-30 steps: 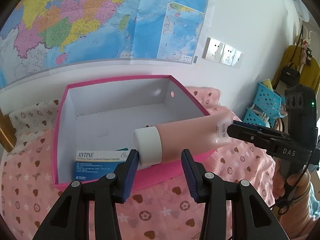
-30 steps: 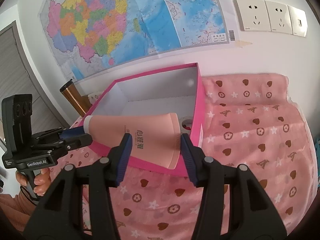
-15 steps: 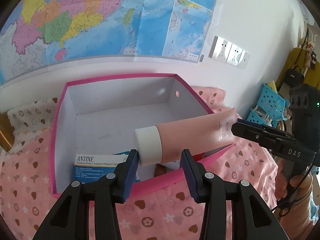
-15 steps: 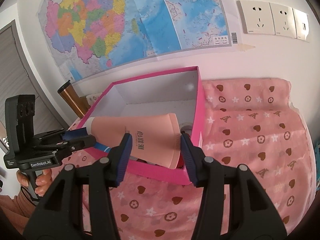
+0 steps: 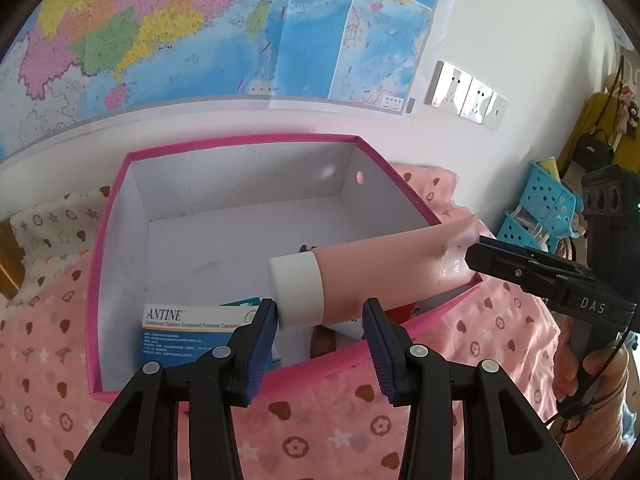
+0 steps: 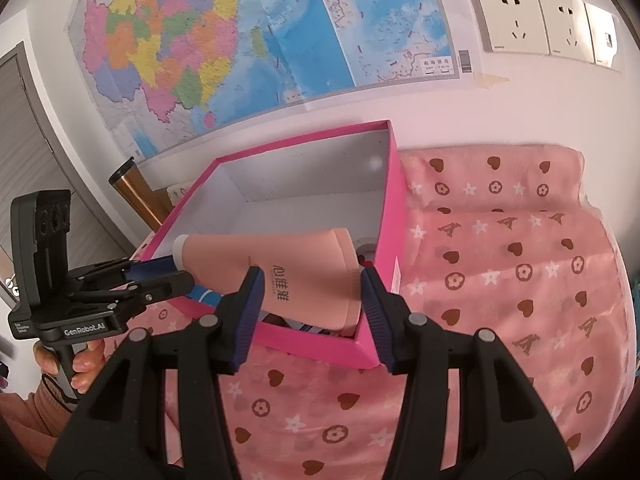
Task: Organize rigid objects
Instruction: 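Lower the pink bottle into the magenta box with both grippers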
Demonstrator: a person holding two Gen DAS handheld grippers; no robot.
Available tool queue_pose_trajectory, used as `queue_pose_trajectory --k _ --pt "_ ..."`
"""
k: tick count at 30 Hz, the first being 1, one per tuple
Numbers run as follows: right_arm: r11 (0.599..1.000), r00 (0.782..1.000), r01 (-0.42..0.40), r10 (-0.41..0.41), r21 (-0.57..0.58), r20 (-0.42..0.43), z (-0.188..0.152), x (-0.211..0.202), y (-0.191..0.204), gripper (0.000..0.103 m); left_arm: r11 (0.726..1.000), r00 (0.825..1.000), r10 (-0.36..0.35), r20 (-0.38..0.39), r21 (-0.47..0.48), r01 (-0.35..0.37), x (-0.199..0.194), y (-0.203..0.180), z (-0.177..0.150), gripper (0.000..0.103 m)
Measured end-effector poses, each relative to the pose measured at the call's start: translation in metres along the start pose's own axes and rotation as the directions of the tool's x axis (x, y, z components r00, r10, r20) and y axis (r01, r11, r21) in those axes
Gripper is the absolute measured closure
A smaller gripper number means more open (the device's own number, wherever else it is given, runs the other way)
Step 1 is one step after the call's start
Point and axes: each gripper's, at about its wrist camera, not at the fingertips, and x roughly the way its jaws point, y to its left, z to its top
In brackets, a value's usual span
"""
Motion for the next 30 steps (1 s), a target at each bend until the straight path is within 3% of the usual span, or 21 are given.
queue_pose_trajectory --k 30 --pt "0.999 0.999 0.035 -0.036 -0.021 -0.029 0.003 0.012 0.002 0.05 0.999 0.998 -0.011 -0.066 -0.035 0.009 0.022 0.012 0.003 0.059"
